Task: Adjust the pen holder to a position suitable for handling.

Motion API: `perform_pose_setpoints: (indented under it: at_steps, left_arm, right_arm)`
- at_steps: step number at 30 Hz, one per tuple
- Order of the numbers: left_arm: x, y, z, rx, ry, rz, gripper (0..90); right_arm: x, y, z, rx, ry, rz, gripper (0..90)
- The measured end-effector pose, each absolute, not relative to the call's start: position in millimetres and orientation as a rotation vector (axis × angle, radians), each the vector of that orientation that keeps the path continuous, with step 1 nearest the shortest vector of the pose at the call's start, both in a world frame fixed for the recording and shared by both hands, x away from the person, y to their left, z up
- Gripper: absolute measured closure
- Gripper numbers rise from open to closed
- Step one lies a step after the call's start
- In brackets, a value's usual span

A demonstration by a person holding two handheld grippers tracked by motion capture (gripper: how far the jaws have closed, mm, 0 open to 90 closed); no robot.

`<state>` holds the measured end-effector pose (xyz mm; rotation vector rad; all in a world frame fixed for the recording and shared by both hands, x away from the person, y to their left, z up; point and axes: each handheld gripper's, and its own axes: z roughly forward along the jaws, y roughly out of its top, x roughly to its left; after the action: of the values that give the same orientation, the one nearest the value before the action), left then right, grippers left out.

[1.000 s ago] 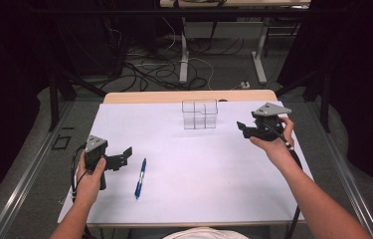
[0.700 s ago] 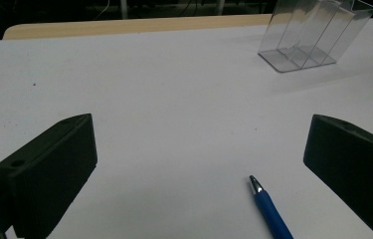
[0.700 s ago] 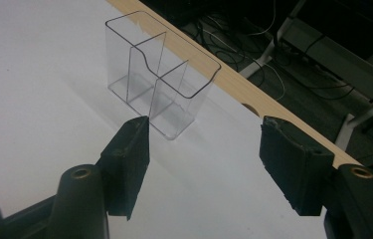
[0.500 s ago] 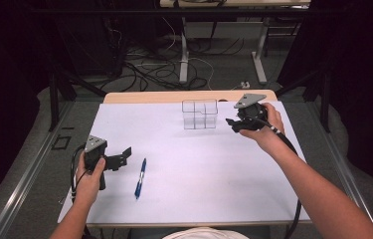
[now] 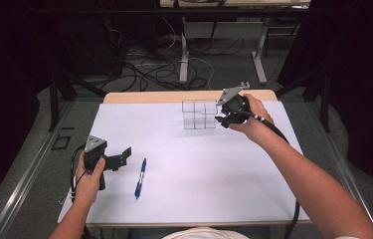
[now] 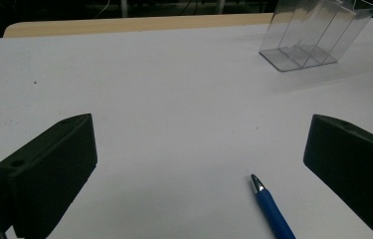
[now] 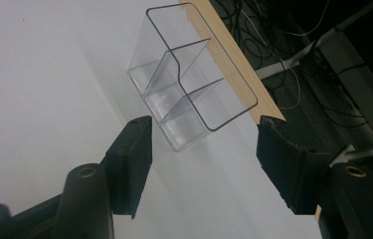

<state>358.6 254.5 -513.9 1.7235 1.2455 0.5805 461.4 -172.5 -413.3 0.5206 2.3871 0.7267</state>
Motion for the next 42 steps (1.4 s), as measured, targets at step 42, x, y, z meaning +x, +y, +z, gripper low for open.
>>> perform_pose_setpoints:
  at_steps: [42]
  left_arm:
    - [359.0, 255.7, -515.4, 1.732, 1.247, 0.577, 0.2]
  right_arm:
    - [521.1, -108.4, -453.0, 0.126, 2.539, 0.457, 60.9]
